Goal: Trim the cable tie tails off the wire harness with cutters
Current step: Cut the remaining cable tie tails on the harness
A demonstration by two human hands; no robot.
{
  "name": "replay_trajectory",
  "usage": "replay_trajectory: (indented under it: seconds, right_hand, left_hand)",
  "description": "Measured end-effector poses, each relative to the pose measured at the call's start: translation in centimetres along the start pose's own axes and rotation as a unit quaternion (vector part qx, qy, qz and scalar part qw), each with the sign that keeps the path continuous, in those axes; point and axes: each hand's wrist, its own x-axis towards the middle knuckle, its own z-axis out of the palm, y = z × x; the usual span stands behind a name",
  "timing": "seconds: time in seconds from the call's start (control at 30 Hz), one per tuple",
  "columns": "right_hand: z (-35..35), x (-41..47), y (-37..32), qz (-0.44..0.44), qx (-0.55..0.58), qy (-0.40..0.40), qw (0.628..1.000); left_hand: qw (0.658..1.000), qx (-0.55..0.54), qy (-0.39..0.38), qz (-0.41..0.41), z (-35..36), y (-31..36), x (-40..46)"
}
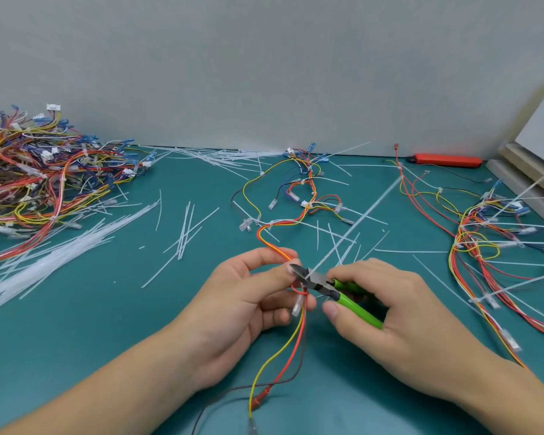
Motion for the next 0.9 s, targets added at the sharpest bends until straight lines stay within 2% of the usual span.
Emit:
replay_trajectory:
  seconds: [0.33,0.53,0.7,0.9]
  right_hand:
    - [-0.43,0.23,0.01,0.011,-0.007,-0.010,1.000]
    - [-0.65,0.24,0.09,0.021,0.027,-0.020,0.999]
    - [-0.75,0.16,0.24,0.036,0.078,-0.039,0.996]
    - [-0.95,0.07,0.17,0.021,0.056,-0.032,0.998]
  left_hand:
    - [1.000,-0.010,-0.002,-0.007,0.18,0.13,-0.12]
    - [0.998,-0.024,-0.053,-0.021,-0.16,0.42,-0.12]
    - [0.997,-0.040,-0.063,-0.029,-0.40,0.46,0.09]
    - [0.995,-0.052,-0.069,-0.050,-0.62,0.81,0.25]
